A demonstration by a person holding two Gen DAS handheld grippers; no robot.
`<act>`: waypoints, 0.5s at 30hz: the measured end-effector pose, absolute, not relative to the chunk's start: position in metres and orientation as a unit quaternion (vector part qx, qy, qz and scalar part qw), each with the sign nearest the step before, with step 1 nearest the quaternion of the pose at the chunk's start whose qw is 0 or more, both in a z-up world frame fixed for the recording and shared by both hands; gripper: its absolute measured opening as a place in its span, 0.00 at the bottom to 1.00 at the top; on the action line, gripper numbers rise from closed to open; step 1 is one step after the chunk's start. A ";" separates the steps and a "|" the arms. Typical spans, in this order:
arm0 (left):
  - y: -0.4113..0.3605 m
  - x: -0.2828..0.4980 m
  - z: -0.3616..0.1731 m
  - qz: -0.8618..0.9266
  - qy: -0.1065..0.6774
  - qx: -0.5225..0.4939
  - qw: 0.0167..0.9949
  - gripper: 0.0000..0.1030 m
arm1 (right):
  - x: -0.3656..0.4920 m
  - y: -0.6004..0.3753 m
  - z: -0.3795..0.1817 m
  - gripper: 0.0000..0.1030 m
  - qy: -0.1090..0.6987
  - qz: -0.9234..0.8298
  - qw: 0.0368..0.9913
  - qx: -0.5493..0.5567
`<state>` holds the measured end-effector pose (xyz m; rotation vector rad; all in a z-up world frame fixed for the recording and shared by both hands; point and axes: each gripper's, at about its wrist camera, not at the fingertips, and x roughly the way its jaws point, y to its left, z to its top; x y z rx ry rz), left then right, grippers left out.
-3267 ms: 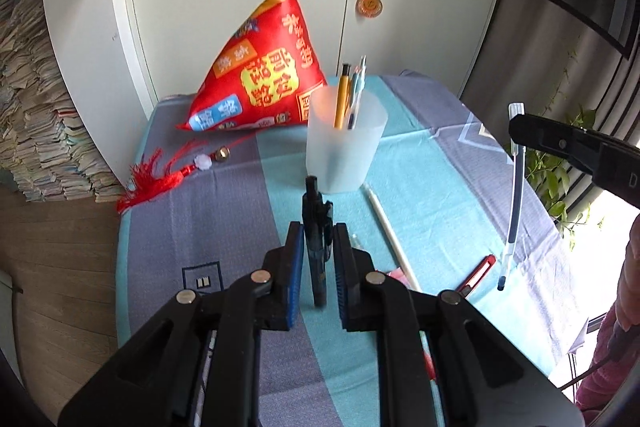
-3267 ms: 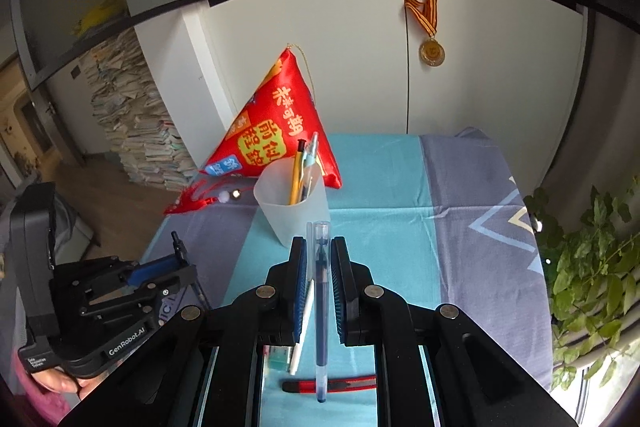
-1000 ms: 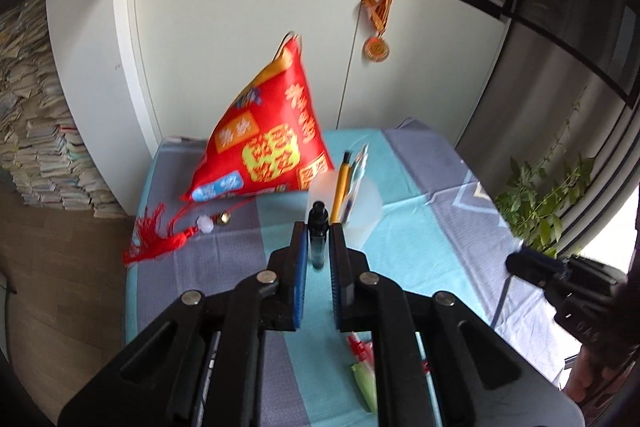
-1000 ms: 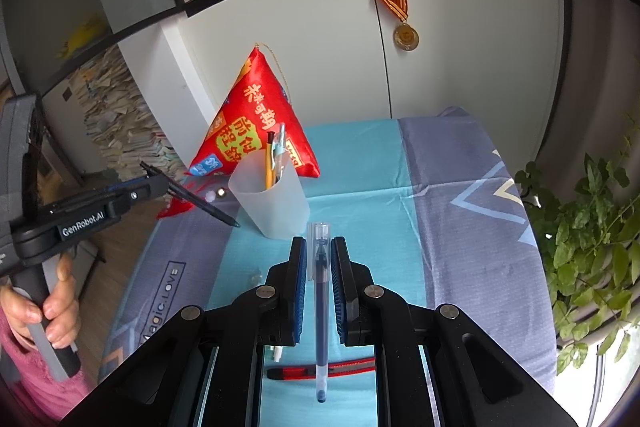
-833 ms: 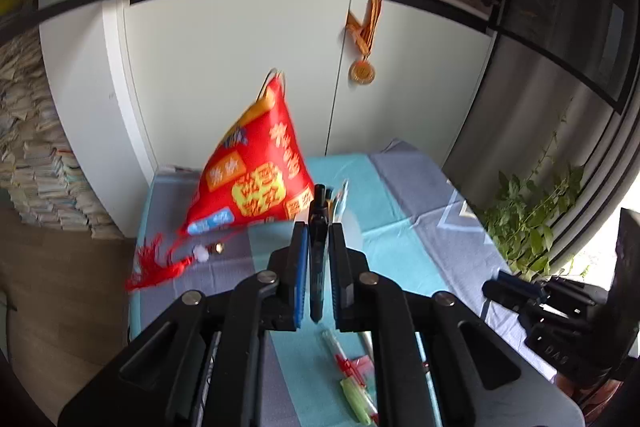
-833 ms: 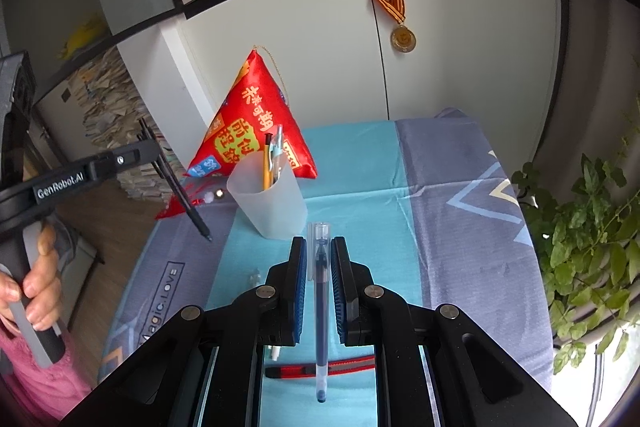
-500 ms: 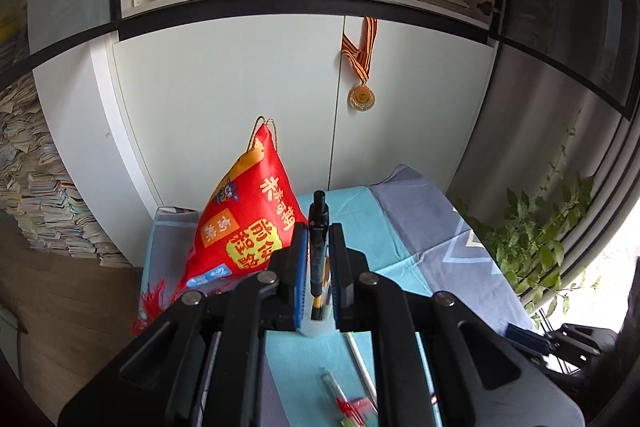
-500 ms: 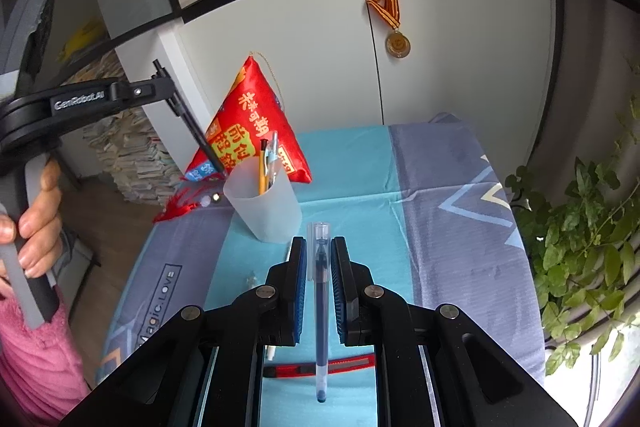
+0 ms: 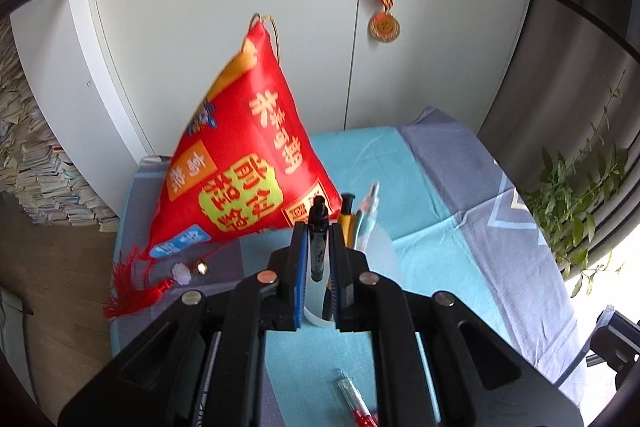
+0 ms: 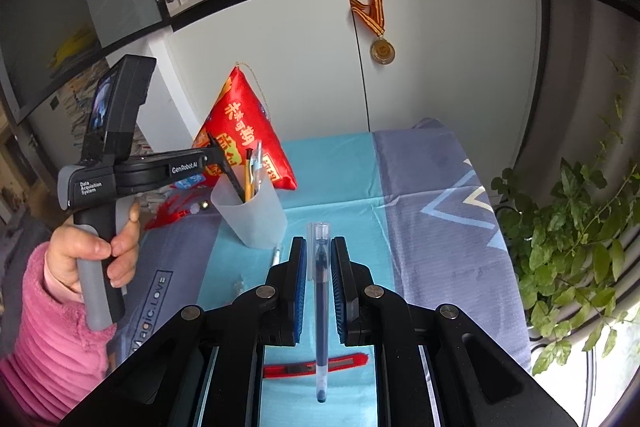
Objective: Organize stationery
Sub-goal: 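Lower the black pen into the frosted cup and open the left tool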
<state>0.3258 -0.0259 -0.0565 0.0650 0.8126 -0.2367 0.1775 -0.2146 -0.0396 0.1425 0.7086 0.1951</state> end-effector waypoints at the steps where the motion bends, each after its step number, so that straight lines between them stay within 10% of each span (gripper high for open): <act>1: -0.026 0.326 -0.059 -0.116 0.397 0.032 0.910 0.08 | 0.178 -0.213 -0.040 0.12 0.346 0.097 0.930 0.070; 12: -0.027 0.318 -0.069 -0.122 0.412 0.037 0.902 0.10 | 0.180 -0.208 -0.041 0.12 0.349 0.101 0.929 0.070; 15: -0.022 0.305 -0.063 -0.122 0.398 0.037 0.908 0.39 | 0.182 -0.208 -0.039 0.12 0.347 0.101 0.930 0.070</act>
